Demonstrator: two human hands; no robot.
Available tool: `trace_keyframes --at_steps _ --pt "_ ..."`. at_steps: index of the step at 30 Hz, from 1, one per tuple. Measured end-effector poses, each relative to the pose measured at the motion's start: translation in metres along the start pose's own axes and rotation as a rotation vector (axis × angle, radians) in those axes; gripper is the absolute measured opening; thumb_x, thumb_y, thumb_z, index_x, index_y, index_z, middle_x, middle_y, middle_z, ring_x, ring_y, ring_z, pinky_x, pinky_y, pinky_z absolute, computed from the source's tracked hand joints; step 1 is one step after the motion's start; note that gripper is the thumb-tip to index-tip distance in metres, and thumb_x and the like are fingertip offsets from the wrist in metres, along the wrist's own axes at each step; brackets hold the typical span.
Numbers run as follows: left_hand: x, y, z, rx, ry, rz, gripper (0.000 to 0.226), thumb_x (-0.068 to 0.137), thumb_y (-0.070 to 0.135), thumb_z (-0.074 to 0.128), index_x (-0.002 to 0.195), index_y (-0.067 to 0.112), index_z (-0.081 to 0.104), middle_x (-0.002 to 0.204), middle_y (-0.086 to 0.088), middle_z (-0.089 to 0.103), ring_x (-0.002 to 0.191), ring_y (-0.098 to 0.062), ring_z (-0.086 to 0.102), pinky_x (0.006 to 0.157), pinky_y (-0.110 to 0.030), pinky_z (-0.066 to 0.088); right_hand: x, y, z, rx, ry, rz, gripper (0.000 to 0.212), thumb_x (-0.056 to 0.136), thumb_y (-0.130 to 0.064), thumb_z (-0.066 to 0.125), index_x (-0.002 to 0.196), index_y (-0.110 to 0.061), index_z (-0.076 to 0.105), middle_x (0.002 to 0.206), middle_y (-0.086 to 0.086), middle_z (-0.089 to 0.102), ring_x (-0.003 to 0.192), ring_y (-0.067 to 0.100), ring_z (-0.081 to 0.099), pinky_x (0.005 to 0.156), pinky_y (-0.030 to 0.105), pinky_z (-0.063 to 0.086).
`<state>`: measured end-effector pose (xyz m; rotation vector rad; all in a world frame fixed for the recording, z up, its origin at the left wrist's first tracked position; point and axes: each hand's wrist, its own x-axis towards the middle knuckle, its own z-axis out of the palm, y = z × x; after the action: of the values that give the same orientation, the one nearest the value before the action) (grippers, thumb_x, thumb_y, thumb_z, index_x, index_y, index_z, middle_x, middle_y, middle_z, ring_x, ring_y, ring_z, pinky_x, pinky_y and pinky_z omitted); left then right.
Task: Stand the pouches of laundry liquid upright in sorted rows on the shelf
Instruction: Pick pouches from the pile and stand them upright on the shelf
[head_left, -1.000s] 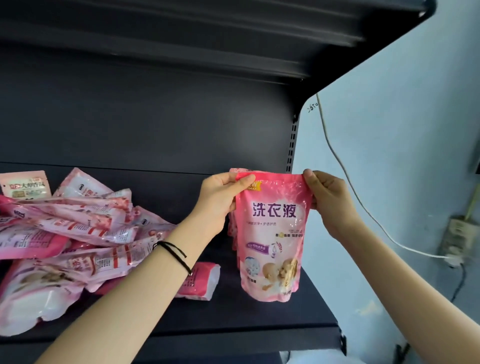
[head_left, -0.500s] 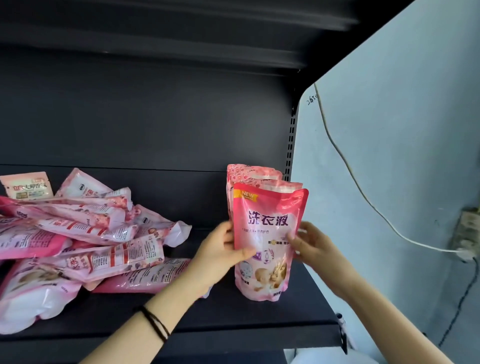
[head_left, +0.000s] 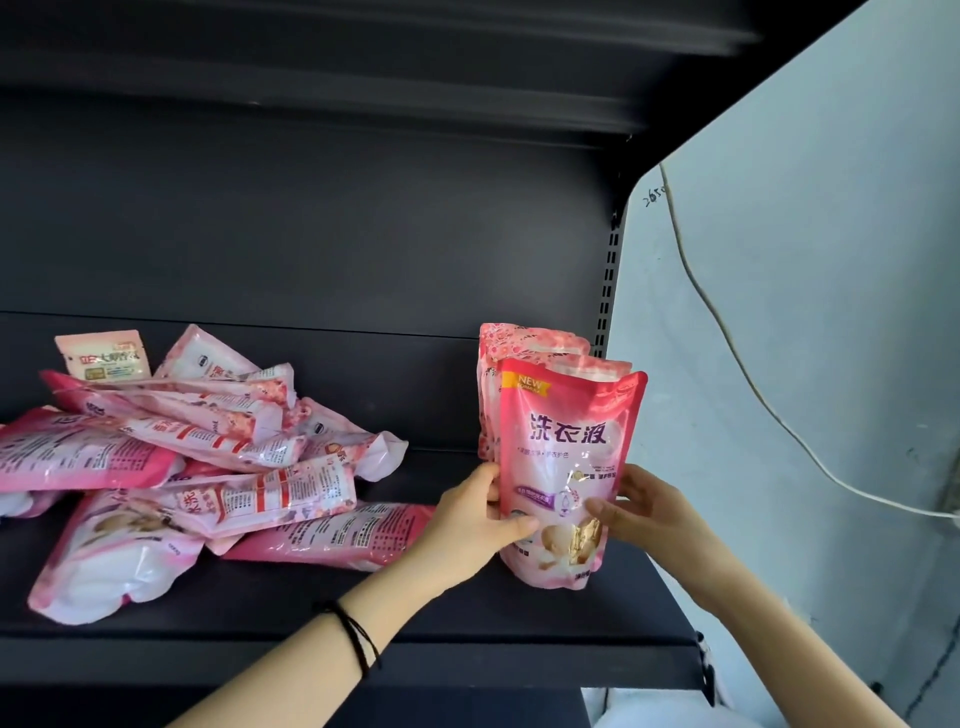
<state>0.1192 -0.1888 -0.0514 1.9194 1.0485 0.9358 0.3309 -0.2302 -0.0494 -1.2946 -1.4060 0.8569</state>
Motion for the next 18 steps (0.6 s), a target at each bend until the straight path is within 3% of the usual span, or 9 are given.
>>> trace_keyframes --at_steps 2,4,7,12,18 --pt "-0.001 0.003 -0.014 0.15 -0.032 0.006 0.052 0.083 0.029 0.071 0.129 0.021 0.049 0.116 0.008 0.06 0.098 -0.004 0.061 0.084 -0.019 0.051 0.001 -0.008 -0.006 -0.238 -0.023 0.061 0.027 0.085 -0.03 0.07 0.109 -0.019 0.062 0.106 -0.005 0.071 0.093 0.012 0.07 0.088 0.032 0.056" --pt "-0.005 0.009 -0.033 0.333 -0.057 0.041 0.047 0.084 0.034 0.068 0.127 0.021 0.054 0.116 0.004 0.063 0.097 -0.005 0.062 0.087 -0.023 0.052 0.0 -0.022 -0.014 -0.683 -0.105 0.151 0.03 0.084 -0.047 0.066 0.101 -0.022 0.064 0.1 -0.011 0.068 0.088 0.006 0.065 0.079 0.023 0.054" --pt "-0.016 0.019 -0.068 0.715 -0.012 0.138 0.028 0.087 0.045 0.06 0.11 0.029 0.061 0.102 0.012 0.064 0.089 -0.003 0.06 0.08 -0.028 0.053 -0.006 -0.046 -0.014 -1.121 -0.27 0.187 0.037 0.084 -0.054 0.061 0.091 -0.019 0.069 0.096 -0.007 0.07 0.088 0.009 0.066 0.08 0.024 0.051" --pt "-0.028 0.021 -0.126 1.146 0.099 0.202 0.026 0.086 0.051 0.052 0.097 0.028 0.059 0.096 0.011 0.062 0.085 -0.011 0.054 0.068 -0.028 0.043 -0.013 -0.086 0.033 -1.077 -0.378 0.048 0.027 0.085 -0.049 0.063 0.095 -0.024 0.069 0.088 -0.015 0.068 0.081 0.002 0.064 0.074 0.016 0.051" --pt "-0.033 0.002 -0.209 1.443 0.127 0.174 0.034 0.083 0.054 0.049 0.095 0.026 0.063 0.094 0.006 0.066 0.092 -0.018 0.06 0.069 -0.028 0.036 0.013 -0.136 0.114 -1.198 -0.446 -0.111 0.03 0.086 -0.04 0.066 0.108 -0.02 0.067 0.097 -0.011 0.061 0.077 0.001 0.054 0.064 0.016 0.043"
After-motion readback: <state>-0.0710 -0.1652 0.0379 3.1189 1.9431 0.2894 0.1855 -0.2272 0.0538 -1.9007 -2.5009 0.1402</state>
